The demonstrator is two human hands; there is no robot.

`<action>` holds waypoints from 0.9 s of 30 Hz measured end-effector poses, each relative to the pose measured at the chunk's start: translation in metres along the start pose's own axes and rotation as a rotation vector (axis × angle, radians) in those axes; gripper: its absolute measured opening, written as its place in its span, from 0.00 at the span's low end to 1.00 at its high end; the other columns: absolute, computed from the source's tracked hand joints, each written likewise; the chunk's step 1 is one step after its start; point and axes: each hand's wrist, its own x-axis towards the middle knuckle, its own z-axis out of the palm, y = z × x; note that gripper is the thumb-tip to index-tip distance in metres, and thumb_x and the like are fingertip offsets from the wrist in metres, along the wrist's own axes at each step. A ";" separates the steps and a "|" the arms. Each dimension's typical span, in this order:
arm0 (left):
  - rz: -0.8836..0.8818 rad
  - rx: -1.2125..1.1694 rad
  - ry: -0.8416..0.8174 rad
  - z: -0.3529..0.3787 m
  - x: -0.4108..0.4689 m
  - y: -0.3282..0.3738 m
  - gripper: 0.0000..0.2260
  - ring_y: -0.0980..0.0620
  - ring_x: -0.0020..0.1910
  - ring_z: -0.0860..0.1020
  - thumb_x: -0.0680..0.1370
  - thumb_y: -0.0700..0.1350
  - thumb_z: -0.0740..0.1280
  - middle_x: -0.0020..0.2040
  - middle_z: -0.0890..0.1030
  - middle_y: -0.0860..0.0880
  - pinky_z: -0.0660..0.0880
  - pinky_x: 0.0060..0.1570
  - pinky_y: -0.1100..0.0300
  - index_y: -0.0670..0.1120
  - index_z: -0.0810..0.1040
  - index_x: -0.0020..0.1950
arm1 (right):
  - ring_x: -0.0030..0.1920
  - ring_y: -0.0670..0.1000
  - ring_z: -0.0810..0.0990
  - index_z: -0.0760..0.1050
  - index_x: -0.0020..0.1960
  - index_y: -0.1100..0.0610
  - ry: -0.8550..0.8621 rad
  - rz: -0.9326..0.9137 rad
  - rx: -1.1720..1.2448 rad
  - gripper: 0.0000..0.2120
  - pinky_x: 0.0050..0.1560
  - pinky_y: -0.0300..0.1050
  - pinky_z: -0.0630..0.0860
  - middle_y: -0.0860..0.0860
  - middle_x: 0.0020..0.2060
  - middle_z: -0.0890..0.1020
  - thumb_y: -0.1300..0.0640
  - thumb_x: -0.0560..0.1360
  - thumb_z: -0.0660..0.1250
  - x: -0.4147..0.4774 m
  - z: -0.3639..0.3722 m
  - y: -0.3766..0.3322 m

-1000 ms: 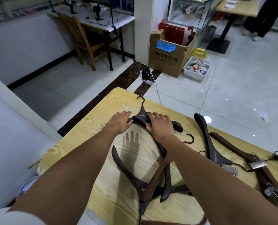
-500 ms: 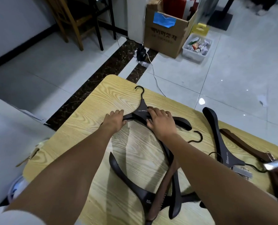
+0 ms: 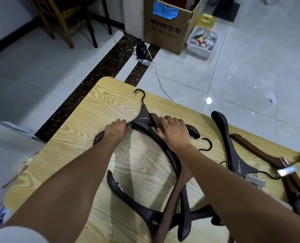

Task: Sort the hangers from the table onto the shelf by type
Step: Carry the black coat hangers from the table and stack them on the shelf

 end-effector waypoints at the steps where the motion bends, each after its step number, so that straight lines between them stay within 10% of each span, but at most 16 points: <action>1: -0.002 0.011 0.012 -0.001 0.000 0.000 0.18 0.41 0.60 0.73 0.82 0.54 0.54 0.60 0.72 0.41 0.70 0.52 0.50 0.41 0.69 0.62 | 0.63 0.58 0.72 0.64 0.72 0.53 -0.004 0.005 -0.004 0.22 0.66 0.53 0.64 0.54 0.64 0.74 0.46 0.81 0.53 0.000 0.000 0.002; 27: -0.117 0.245 0.408 -0.067 -0.079 -0.027 0.17 0.40 0.60 0.72 0.82 0.52 0.54 0.59 0.72 0.42 0.70 0.57 0.44 0.41 0.67 0.62 | 0.62 0.57 0.72 0.68 0.68 0.53 0.055 0.019 0.011 0.19 0.66 0.52 0.63 0.53 0.62 0.75 0.47 0.80 0.54 -0.050 -0.031 -0.003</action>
